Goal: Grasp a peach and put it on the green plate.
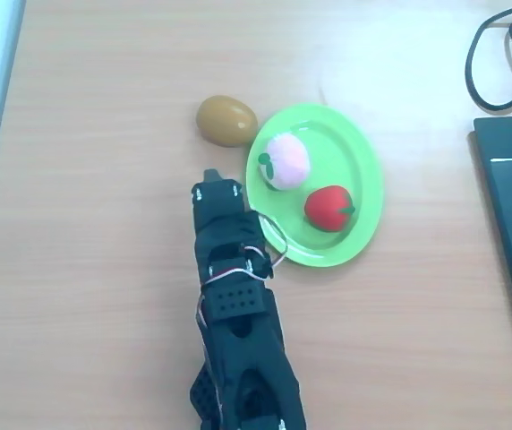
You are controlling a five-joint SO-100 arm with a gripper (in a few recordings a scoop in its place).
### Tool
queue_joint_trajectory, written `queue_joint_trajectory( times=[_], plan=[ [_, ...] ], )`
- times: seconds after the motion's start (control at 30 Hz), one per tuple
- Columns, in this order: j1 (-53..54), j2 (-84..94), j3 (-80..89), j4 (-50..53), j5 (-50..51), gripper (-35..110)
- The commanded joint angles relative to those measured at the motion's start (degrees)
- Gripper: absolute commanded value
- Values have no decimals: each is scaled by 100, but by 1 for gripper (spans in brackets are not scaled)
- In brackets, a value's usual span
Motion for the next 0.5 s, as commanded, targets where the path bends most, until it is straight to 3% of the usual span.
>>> queue_joint_trajectory(
  times=[0.0, 0.27, 0.47],
  plan=[
    [-123, 422, 290, 729, 123, -8],
    [-53, 413, 290, 905, 105, -8],
    [18, 404, -53, 2048, 114, -8]
  ],
)
